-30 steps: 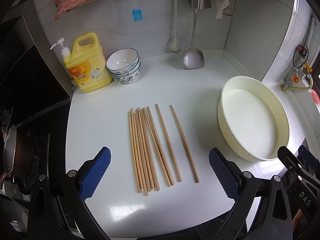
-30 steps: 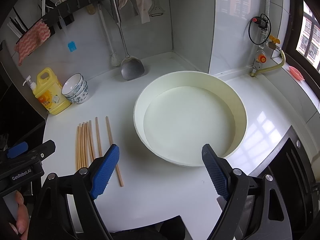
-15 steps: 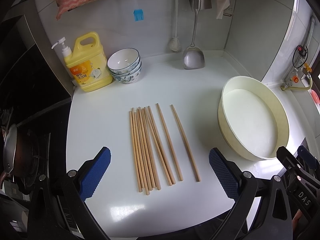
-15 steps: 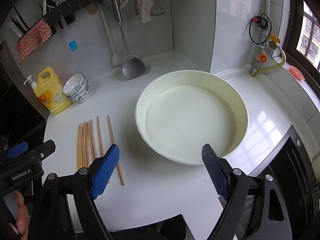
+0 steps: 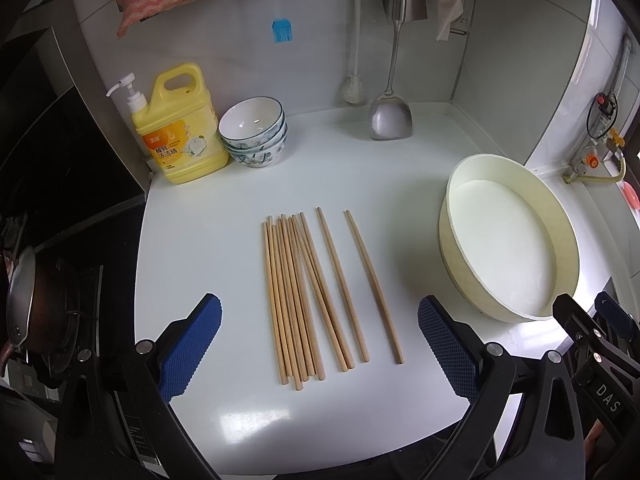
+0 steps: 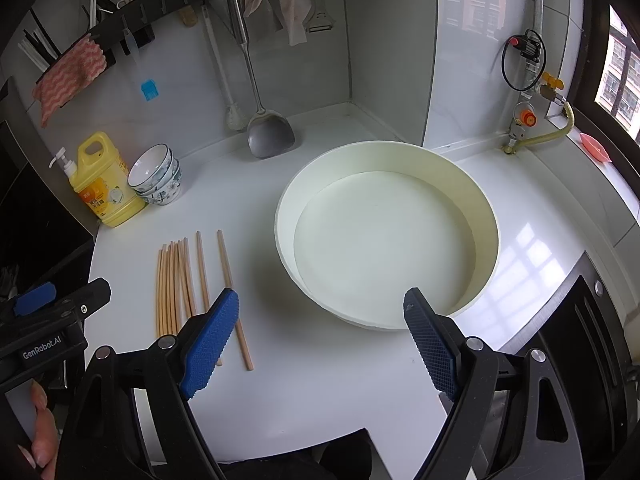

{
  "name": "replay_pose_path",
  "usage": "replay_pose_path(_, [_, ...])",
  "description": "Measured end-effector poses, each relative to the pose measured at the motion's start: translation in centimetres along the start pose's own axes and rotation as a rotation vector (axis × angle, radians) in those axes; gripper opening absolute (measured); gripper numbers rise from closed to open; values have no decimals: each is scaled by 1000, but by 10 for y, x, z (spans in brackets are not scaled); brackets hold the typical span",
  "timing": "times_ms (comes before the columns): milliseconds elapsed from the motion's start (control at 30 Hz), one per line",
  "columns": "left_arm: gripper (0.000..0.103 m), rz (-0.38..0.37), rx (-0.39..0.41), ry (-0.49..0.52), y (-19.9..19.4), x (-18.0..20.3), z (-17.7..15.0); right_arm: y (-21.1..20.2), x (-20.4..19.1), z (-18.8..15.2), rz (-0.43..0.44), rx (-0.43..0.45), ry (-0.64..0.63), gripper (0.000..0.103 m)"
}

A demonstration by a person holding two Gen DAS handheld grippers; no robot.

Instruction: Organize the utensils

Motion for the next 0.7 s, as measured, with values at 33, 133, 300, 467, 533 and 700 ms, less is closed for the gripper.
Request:
replay_pose_path(33, [97,0,0,0,0,0,0,0,1,0,2,1,-1,81])
replay_pose_path(133, [97,0,-1,0,0,0,0,0,-1,0,3,2,-5,81])
replay_pose_path(300, [97,-1,-1,0,0,0,0,0,-1,-1,2,2,-5,81])
replay_pose_path(467, [97,-12,-19,-8,2,-4,-3,1,-3,-2,4,1,-11,81])
replay_pose_path(533, [97,-10,-24,-20,3,-11,-5,2,-4,-3,9,-2,-14,81])
replay_pose_path(700, [97,16,-42,-70,10,-38,-19,14,-18,-13,7,-33,-35,81])
Point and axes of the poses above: each gripper's, at about its wrist camera, not at the fingertips, and y roughly the way its jaws point, x to its right, z to its top, the point moved 6 cm from there along y, roughly the way its jaws point, and after that the axes turned 13 degrees about y, right-handed, at the moved point
